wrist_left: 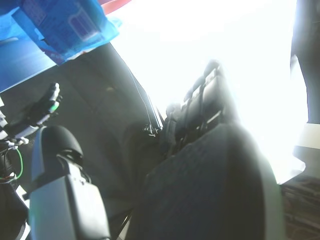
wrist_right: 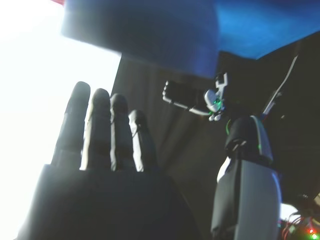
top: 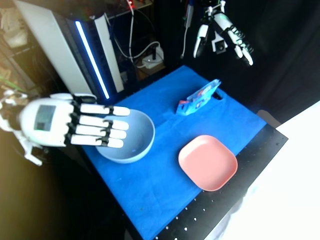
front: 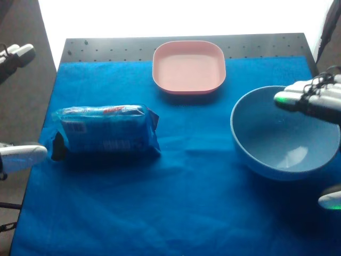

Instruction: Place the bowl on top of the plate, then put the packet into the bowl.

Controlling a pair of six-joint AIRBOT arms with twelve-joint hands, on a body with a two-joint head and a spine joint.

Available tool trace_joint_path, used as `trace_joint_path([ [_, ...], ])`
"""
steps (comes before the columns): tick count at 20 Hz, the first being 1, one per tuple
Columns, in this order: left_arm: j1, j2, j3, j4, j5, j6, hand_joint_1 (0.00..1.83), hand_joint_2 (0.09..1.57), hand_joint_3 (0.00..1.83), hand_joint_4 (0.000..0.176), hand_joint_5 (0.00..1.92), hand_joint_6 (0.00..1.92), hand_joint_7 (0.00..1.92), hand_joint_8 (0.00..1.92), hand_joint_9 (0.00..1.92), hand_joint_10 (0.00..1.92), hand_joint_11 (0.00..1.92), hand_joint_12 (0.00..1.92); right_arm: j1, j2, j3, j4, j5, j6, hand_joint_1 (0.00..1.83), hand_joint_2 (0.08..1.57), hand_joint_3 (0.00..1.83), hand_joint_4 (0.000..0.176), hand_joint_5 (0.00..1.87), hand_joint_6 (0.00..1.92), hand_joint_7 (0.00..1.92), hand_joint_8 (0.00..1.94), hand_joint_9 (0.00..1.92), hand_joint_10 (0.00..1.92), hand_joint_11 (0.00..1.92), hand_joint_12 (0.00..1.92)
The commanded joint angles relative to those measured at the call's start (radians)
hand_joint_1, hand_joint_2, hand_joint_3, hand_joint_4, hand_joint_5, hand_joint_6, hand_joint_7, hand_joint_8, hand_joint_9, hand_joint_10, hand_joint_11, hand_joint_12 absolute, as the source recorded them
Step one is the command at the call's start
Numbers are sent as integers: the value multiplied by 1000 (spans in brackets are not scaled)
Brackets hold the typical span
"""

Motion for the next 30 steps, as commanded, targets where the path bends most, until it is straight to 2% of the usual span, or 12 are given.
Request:
trace_joint_path([
  [1, -7, -2, 7, -13, -125, -2, 784, 904, 0, 48, 83, 2, 0, 0, 0, 0, 58, 86, 19, -4, 2, 14, 74, 7, 551, 929, 6, 81, 143, 9, 118, 2, 118, 0, 0, 419],
  [3, -7, -3, 7, -13, -125, -2, 742, 905, 0, 43, 85, 2, 0, 0, 2, 4, 13, 248, 47, -15, 16, -17, 17, 7, 505, 935, 0, 46, 171, 3, 162, 1, 155, 1, 14, 449],
  [8, -6, -7, 9, -12, -123, -3, 737, 918, 2, 49, 76, 1, 0, 0, 0, 0, 0, 279, 104, -35, 51, -92, -109, 7, 530, 986, 4, 59, 122, 0, 111, 1, 149, 6, 40, 413],
  [12, -6, -8, 10, -12, -119, -3, 707, 928, 2, 59, 74, 0, 0, 0, 2, 0, 0, 260, 152, -43, 67, -163, -199, 7, 516, 1091, 0, 30, 172, 0, 190, 0, 296, 3, 106, 664],
  [18, -6, -12, 11, -12, -119, -6, 743, 930, 3, 63, 65, 0, 1, 0, 0, 0, 0, 127, 178, -67, 85, -195, -237, 7, 498, 1342, 1, 0, 698, 11, 632, 8, 672, 18, 425, 839],
  [19, -6, -13, 11, -12, -118, -6, 758, 928, 1, 71, 64, 0, 0, 0, 0, 0, 0, 106, 179, -67, 86, -195, -237, 7, 869, 1342, 0, 0, 631, 1211, 858, 25, 917, 85, 629, 940],
  [20, -6, -14, 11, -12, -117, -7, 754, 929, 0, 82, 61, 0, 0, 0, 0, 0, 0, 170, 180, -67, 86, -195, -237, 7, 497, 1441, 0, 0, 724, 1061, 1122, 96, 1178, 202, 828, 1121],
  [21, -6, -15, 11, -12, -117, -7, 751, 931, 0, 86, 57, 2, 0, 0, 0, 0, 0, 222, 182, -67, 86, -196, -237, 7, 353, 1482, 2, 0, 810, 1168, 1253, 350, 1229, 799, 999, 1481],
  [24, -6, -19, 13, -12, -117, -13, 739, 940, 2, 81, 64, 2, 6, 1, 0, 0, 0, 215, 197, -72, 87, -210, -237, 7, 160, 1482, 0, 0, 1058, 1671, 1426, 1585, 1535, 1820, 1508, 1898],
  [26, -6, -20, 13, -12, -117, -15, 749, 936, 0, 70, 74, 3, 5, 0, 0, 0, 0, 195, 212, -75, 87, -228, -237, 7, 167, 1475, 0, 0, 1010, 1895, 1425, 1903, 1601, 1917, 1600, 1920],
  [27, -6, -21, 13, -12, -117, -15, 698, 943, 0, 69, 68, 0, 16, 0, 6, 1, 0, 251, 223, -75, 87, -236, -237, 7, 179, 1464, 0, 146, 930, 1920, 1422, 1939, 1618, 1921, 1642, 1921],
  [30, -6, -21, 13, -11, -118, -16, 718, 946, 0, 62, 68, 0, 13, 1, 0, 0, 0, 214, 243, -75, 87, -250, -237, 7, 221, 1457, 0, 108, 947, 1921, 1412, 1941, 1586, 1921, 1595, 1921],
])
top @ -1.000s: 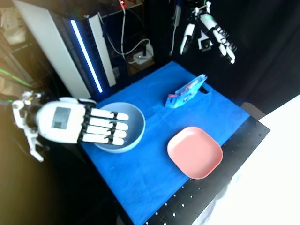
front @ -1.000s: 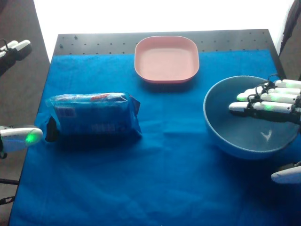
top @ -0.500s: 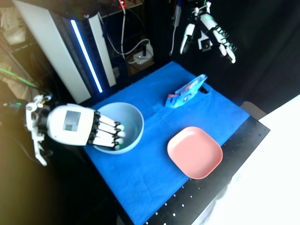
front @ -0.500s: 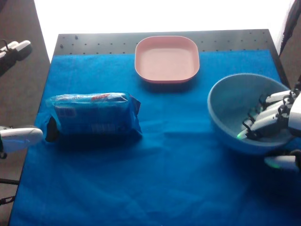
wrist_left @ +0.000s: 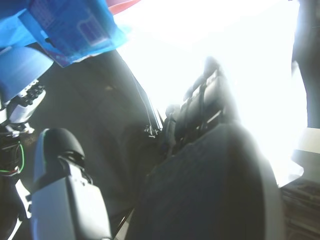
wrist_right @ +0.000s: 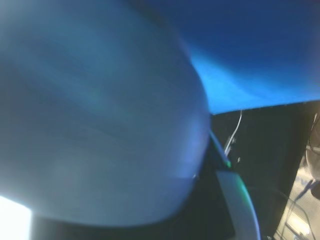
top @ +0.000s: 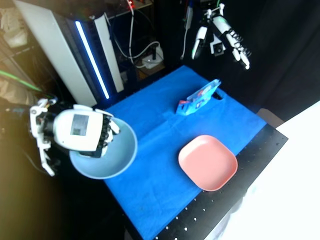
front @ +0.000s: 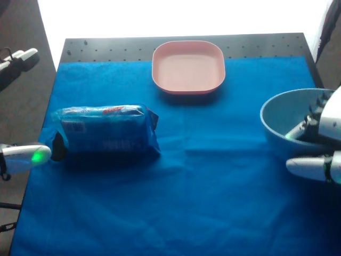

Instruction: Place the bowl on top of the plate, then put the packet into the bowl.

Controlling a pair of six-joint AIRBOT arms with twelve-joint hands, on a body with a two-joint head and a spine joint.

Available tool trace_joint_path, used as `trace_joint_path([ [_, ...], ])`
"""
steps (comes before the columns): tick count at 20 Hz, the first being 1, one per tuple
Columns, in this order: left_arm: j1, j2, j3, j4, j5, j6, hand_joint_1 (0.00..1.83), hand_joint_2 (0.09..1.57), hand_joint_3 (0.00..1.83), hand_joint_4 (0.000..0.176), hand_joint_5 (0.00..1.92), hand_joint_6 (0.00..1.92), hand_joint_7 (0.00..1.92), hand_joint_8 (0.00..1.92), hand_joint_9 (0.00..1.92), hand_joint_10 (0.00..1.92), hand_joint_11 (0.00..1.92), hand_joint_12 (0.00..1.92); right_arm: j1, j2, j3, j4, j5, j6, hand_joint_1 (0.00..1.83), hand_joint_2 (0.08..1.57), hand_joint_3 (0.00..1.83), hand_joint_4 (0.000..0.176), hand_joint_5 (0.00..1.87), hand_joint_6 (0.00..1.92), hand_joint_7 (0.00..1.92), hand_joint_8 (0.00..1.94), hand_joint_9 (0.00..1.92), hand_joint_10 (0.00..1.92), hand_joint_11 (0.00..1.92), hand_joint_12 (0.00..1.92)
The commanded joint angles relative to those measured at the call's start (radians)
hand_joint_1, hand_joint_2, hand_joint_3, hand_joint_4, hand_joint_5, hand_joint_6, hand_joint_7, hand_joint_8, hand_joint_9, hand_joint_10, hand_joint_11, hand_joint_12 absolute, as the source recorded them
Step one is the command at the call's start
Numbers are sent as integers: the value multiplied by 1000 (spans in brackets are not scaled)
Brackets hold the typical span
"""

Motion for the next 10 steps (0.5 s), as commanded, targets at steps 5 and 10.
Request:
trace_joint_path([
  [5, -6, -4, 5, -13, -122, -8, 714, 933, 0, 68, 64, 0, 16, 0, 0, 0, 0, 163, 60, -6, 12, 9, 95, 4, 137, 1497, 8, 95, 1004, 1921, 1452, 1941, 1614, 1921, 1626, 1921],
  [10, -6, -4, 6, -11, -126, -9, 734, 927, 0, 79, 55, 1, 7, 0, 0, 0, 6, 83, 136, -37, 53, 9, 96, 3, 446, 1524, 1, 95, 990, 1921, 1482, 1941, 1620, 1921, 1594, 1921],
])
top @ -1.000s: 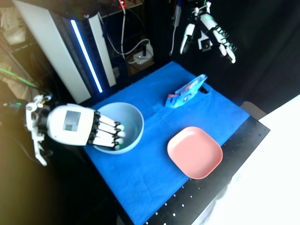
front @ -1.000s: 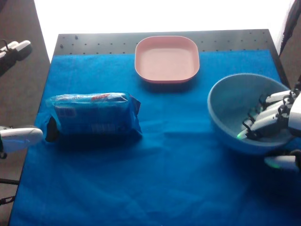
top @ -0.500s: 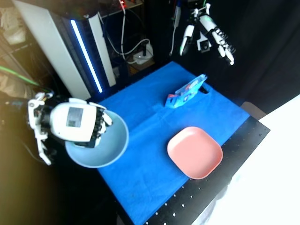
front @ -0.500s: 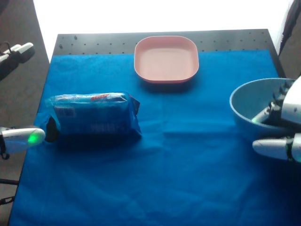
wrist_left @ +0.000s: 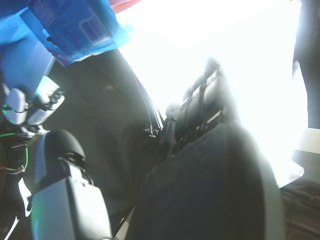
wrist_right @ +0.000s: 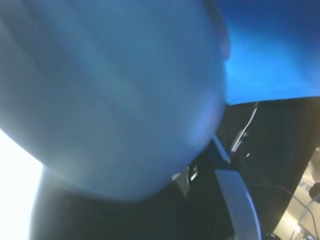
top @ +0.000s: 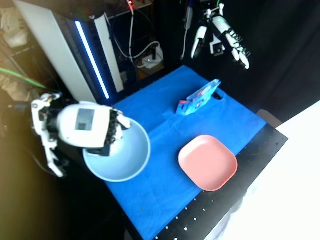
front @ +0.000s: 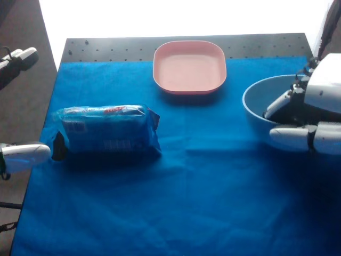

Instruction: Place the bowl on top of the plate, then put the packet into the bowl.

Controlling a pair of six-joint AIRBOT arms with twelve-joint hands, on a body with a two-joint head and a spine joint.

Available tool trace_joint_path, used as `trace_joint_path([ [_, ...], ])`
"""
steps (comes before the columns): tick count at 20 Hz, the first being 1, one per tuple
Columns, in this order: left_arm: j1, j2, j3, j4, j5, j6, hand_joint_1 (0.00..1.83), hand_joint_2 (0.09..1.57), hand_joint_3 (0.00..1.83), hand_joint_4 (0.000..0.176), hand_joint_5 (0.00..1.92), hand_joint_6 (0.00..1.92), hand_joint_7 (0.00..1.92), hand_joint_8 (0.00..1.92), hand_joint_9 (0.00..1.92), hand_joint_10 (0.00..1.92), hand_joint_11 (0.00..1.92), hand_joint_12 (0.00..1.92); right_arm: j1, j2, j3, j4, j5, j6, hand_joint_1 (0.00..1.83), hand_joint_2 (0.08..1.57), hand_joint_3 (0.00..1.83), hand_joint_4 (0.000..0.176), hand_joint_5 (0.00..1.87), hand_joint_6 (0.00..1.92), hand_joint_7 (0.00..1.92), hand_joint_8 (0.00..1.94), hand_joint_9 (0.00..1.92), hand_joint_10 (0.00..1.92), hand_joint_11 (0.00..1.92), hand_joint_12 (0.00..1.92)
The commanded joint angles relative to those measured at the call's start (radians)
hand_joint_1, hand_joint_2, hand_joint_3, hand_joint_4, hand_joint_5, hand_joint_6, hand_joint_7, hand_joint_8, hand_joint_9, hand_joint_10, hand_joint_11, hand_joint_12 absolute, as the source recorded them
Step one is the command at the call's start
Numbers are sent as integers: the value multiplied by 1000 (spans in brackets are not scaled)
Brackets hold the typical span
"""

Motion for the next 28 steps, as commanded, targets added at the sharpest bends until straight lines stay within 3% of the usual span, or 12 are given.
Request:
trace_joint_path([
  [1, -6, -4, 6, -8, -123, -6, 748, 923, 0, 78, 61, 3, 12, 3, 0, 0, 0, 81, 26, -5, 10, 35, 102, 1, 390, 1539, 5, 89, 1022, 1921, 1491, 1941, 1630, 1921, 1614, 1921],
  [3, -6, -4, 6, -8, -123, -7, 744, 921, 0, 77, 70, 5, 19, 4, 0, 0, 18, 94, 56, -21, 30, 37, 102, -1, 261, 1550, 4, 62, 1034, 1921, 1503, 1941, 1653, 1921, 1669, 1921],
  [4, -6, -4, 6, -8, -123, -7, 651, 942, 5, 122, 64, 2, 34, 6, 0, 0, 3, 18, 68, -27, 37, 37, 102, -3, 255, 1552, 1, 57, 1046, 1921, 1493, 1941, 1646, 1921, 1683, 1921],
  [5, -6, -4, 6, -8, -123, -7, 584, 976, 16, 127, 59, 2, 32, 3, 0, 0, 0, 0, 89, -41, 51, 37, 101, -5, 353, 1553, 0, 48, 1076, 1921, 1494, 1941, 1644, 1921, 1681, 1921],
  [10, -6, -5, 7, -7, -123, -9, 593, 999, 13, 127, 67, 3, 25, 3, 0, 0, 0, 0, 114, -53, 76, 49, 94, -9, 249, 1554, 3, 45, 1182, 1921, 1518, 1941, 1668, 1921, 1703, 1921],
  [12, -6, -5, 7, -7, -123, -9, 582, 994, 7, 148, 51, 0, 24, 2, 0, 0, 0, 0, 121, -53, 80, 51, 94, -11, 128, 1540, 1, 30, 1176, 1921, 1522, 1941, 1684, 1921, 1727, 1921],
  [15, -6, -5, 7, -7, -125, -11, 585, 994, 5, 148, 42, 0, 21, 0, 0, 0, 0, 0, 120, -55, 80, 51, 90, -11, 210, 1539, 0, 1, 1195, 1921, 1498, 1941, 1649, 1921, 1692, 1921],
  [20, -6, -6, 6, -8, -129, -15, 622, 992, 2, 142, 59, 5, 40, 6, 0, 0, 0, 0, 120, -53, 72, 51, 81, -11, 255, 1528, 1, 0, 1106, 1921, 1486, 1941, 1648, 1921, 1690, 1921],
  [22, -6, -7, 6, -8, -129, -15, 620, 1000, 5, 142, 61, 5, 45, 6, 0, 0, 0, 0, 120, -47, 61, 51, 81, -11, 86, 1515, 0, 0, 803, 1455, 1173, 1920, 1387, 1921, 1490, 1921],
  [25, -6, -7, 6, -8, -130, -16, 614, 1001, 4, 147, 56, 2, 23, 0, 0, 0, 0, 0, 120, -37, 31, 44, 81, -16, 158, 1185, 0, 0, 510, 176, 528, 223, 502, 422, 279, 1104],
  [27, -6, -7, 6, -8, -130, -16, 604, 999, 2, 136, 59, 3, 26, 1, 0, 0, 0, 0, 113, -29, 18, 43, 81, -17, 188, 1035, 0, 33, 360, 8, 340, 10, 338, 53, 25, 1046],
  [28, -6, -7, 6, -8, -131, -17, 605, 990, 0, 148, 67, 5, 31, 3, 0, 0, 0, 0, 105, -22, 9, 43, 81, -17, 217, 1019, 0, 28, 331, 1, 292, 1, 302, 18, 4, 1016],
])
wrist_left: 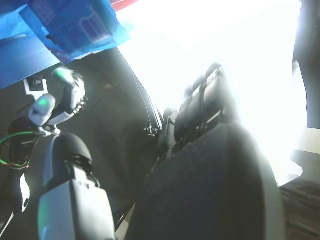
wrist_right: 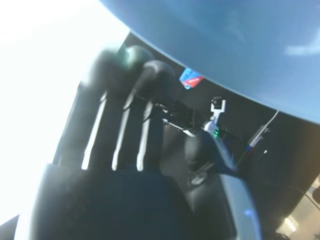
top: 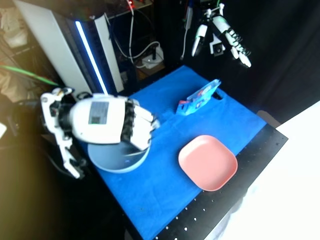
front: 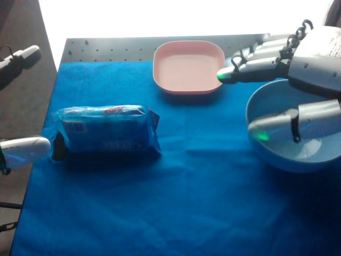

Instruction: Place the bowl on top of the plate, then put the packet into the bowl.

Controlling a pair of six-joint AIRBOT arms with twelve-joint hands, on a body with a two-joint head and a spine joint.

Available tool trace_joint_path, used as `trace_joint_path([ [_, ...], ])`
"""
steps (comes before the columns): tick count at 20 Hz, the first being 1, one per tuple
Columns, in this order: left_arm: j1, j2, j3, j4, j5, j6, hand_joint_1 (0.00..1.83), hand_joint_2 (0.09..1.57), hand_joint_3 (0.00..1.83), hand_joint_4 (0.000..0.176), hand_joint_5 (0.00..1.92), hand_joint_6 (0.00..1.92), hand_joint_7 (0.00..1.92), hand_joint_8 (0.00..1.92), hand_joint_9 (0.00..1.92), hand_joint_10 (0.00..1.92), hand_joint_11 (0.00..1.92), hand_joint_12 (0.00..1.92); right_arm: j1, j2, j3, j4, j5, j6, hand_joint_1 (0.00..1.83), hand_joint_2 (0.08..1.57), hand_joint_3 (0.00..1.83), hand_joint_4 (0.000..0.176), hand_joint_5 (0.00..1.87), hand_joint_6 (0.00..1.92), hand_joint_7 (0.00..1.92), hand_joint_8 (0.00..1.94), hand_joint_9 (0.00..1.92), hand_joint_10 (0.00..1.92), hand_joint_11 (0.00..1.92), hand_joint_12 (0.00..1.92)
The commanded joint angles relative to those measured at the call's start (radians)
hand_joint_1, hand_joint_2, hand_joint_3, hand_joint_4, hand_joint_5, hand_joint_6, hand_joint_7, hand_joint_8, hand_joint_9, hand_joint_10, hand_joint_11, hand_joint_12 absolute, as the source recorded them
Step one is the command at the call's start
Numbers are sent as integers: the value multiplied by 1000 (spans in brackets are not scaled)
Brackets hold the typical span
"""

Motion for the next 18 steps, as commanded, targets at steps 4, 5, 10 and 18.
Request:
trace_joint_path([
  [4, -3, -7, 4, -13, -131, -11, 600, 990, 0, 138, 58, 2, 32, 4, 0, 0, 0, 0, -21, 29, -27, 37, 97, -1, 276, 1029, 3, 22, 338, 1, 272, 1, 241, 2, 0, 717],
  [5, -1, -7, 4, -13, -133, -12, 596, 988, 0, 146, 51, 0, 30, 3, 0, 0, 0, 0, -27, 39, -36, 38, 98, -1, 319, 1018, 0, 42, 330, 0, 266, 0, 236, 0, 0, 701],
  [10, 7, -10, 3, -16, -136, -16, 623, 989, 0, 130, 40, 1, 18, 0, 0, 0, 0, 0, -68, 101, -85, 46, 123, -1, 59, 1070, 0, 87, 312, 0, 371, 1, 448, 10, 71, 1083],
  [18, 16, -12, 3, -22, -141, -19, 599, 988, 0, 141, 42, 3, 29, 3, 0, 0, 0, 0, -162, 152, -123, 83, 135, -1, 337, 944, 0, 74, 292, 0, 278, 3, 341, 3, 0, 556],
])
